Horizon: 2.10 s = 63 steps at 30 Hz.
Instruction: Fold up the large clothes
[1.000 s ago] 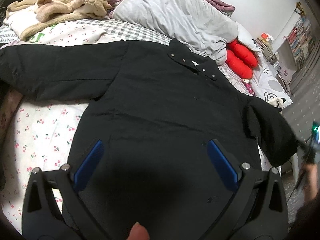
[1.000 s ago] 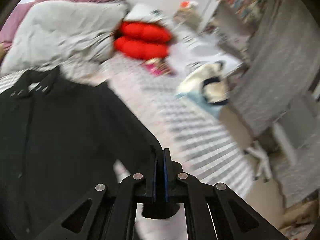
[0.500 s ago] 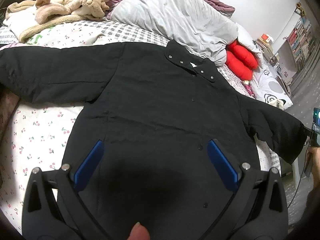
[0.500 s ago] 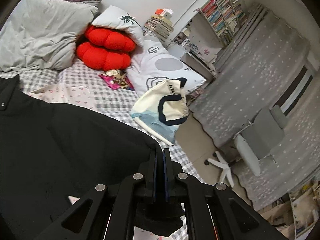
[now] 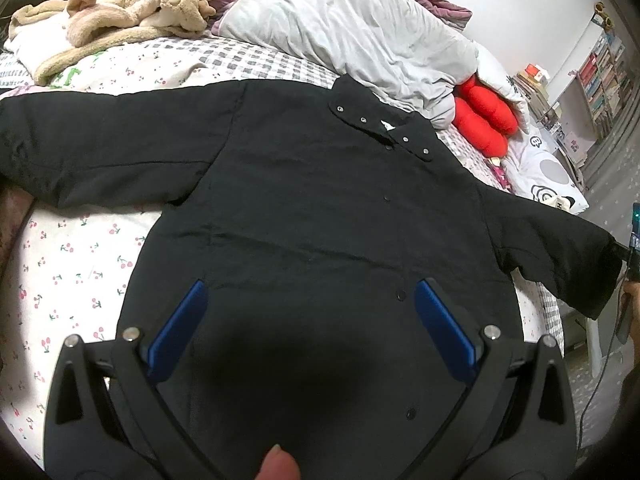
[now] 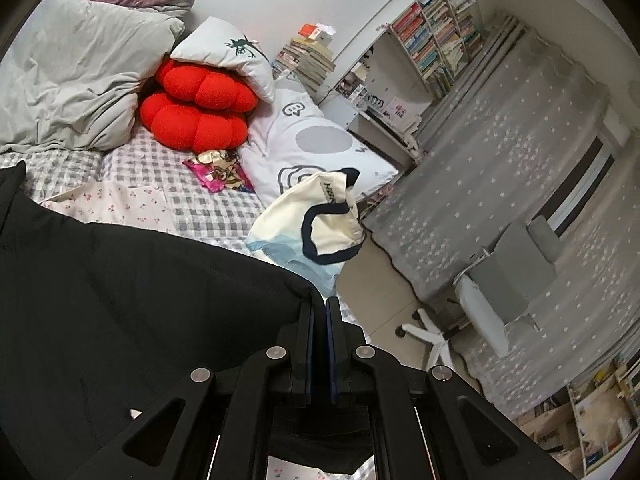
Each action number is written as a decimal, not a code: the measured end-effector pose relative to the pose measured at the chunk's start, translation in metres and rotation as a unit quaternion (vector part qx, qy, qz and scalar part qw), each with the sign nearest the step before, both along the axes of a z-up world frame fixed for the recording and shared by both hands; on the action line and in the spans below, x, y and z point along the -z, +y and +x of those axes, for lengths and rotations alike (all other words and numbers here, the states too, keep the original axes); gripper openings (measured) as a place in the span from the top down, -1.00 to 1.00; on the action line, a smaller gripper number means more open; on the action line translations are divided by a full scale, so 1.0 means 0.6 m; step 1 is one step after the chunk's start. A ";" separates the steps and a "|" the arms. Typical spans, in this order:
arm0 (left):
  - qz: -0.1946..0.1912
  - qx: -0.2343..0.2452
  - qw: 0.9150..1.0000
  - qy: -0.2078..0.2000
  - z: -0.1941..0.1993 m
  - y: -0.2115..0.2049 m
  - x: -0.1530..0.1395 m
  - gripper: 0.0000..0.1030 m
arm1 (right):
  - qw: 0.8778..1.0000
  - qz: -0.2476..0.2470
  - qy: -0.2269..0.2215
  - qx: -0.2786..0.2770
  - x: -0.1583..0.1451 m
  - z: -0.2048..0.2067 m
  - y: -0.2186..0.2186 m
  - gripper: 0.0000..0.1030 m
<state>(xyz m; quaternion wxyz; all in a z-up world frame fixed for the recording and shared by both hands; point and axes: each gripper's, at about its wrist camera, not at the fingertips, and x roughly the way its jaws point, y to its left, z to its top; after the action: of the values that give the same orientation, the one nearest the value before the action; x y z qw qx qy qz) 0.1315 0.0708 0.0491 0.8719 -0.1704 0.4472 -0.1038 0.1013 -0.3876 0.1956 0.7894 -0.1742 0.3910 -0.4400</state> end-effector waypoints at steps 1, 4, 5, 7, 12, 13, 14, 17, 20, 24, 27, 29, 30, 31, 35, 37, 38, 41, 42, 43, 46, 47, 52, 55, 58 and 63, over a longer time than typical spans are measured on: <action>0.001 0.000 1.000 0.001 0.001 -0.001 0.001 -0.99 | 1.000 -0.003 -0.001 0.001 -0.003 0.001 -0.002 0.91; 0.004 0.001 1.000 0.002 0.005 -0.005 0.003 -0.99 | 1.000 -0.011 -0.001 0.005 -0.013 0.006 -0.011 0.91; 0.005 0.001 1.000 0.002 0.006 -0.006 0.004 -0.99 | 1.000 -0.012 -0.002 0.006 -0.016 0.008 -0.014 0.91; 0.008 0.001 1.000 0.004 0.008 -0.008 0.006 -0.99 | 1.000 -0.016 -0.004 0.011 -0.022 0.009 -0.023 0.91; 0.022 0.002 1.000 0.002 0.011 -0.010 0.007 -0.99 | 0.999 -0.030 -0.002 0.017 -0.027 0.015 -0.041 0.91; 0.025 0.002 1.000 0.000 0.011 -0.012 0.007 -0.99 | 0.999 -0.033 -0.001 0.017 -0.028 0.017 -0.044 0.91; 0.029 0.002 1.000 -0.003 0.012 -0.012 0.007 -0.99 | 0.999 -0.034 -0.001 0.016 -0.030 0.019 -0.047 0.91; 0.035 -0.001 0.999 -0.007 0.014 -0.014 0.009 -0.99 | 0.999 -0.035 -0.005 0.012 -0.036 0.026 -0.058 0.91; 0.046 0.002 0.999 -0.013 0.018 -0.025 0.012 -0.99 | 0.999 -0.044 -0.004 0.004 -0.042 0.036 -0.075 0.91; 0.073 0.005 0.997 -0.034 0.020 -0.041 0.012 -0.99 | 0.999 -0.051 0.002 -0.007 -0.037 0.059 -0.111 0.91; 0.079 0.005 0.996 -0.046 0.022 -0.043 0.013 -0.99 | 0.999 -0.049 0.006 -0.013 -0.022 0.079 -0.142 0.91; 0.079 0.006 0.996 -0.051 0.022 -0.042 0.015 -0.99 | 0.999 -0.047 0.012 -0.016 -0.004 0.093 -0.165 0.90; 0.081 0.007 0.995 -0.054 0.022 -0.041 0.016 -0.99 | 0.999 -0.046 0.014 -0.016 0.005 0.097 -0.174 0.90; 0.083 0.007 0.995 -0.056 0.021 -0.041 0.017 -0.99 | 0.999 -0.044 0.017 -0.016 0.017 0.102 -0.186 0.90; 0.097 0.005 0.993 -0.063 0.018 -0.036 0.022 -0.99 | 0.998 -0.038 0.039 -0.004 0.098 0.125 -0.252 0.78; 0.103 0.003 0.993 -0.064 0.019 -0.033 0.026 -0.99 | 0.998 -0.040 0.051 0.015 0.138 0.126 -0.278 0.63; 0.107 0.001 0.992 -0.062 0.020 -0.030 0.030 -0.99 | 0.996 -0.048 0.059 0.037 0.161 0.124 -0.295 0.51; 0.113 -0.004 0.992 -0.050 0.025 -0.025 0.040 -0.99 | 0.997 -0.011 0.024 0.075 0.171 0.101 -0.327 -0.16; 0.111 -0.005 0.993 -0.045 0.028 -0.022 0.044 -0.99 | 0.997 0.029 -0.010 0.067 0.164 0.089 -0.328 -0.29; 0.109 -0.006 0.993 -0.042 0.029 -0.021 0.047 -0.99 | 0.997 0.047 -0.026 0.061 0.158 0.082 -0.324 -0.36; 0.105 -0.003 0.994 -0.030 0.034 -0.021 0.056 -0.99 | 0.992 0.111 -0.058 0.010 0.148 0.079 -0.282 -0.41; 0.106 0.000 0.994 -0.028 0.035 -0.022 0.059 -0.99 | 0.988 0.138 -0.064 -0.013 0.150 0.080 -0.259 -0.45; 0.109 0.012 0.994 -0.012 0.036 -0.025 0.080 -0.99 | 0.951 0.284 -0.066 -0.106 0.217 0.096 -0.162 -0.57; 0.111 0.012 0.994 0.003 0.035 -0.018 0.095 -0.99 | 0.940 0.324 -0.031 -0.099 0.299 0.096 -0.149 -0.57; 0.116 0.012 0.993 0.014 0.030 -0.007 0.103 -0.99 | 0.948 0.317 -0.017 -0.028 0.350 0.058 -0.208 -0.62; 0.132 0.011 0.991 0.009 0.024 0.008 0.100 -0.99 | 0.922 0.361 -0.110 0.086 0.330 -0.072 -0.364 -0.64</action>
<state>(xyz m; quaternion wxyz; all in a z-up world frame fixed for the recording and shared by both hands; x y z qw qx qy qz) 0.1457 0.0757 -0.0109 0.8817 -0.0498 0.4663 -0.0516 0.0580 -0.6057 -0.0027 0.7958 0.2065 0.4472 -0.3521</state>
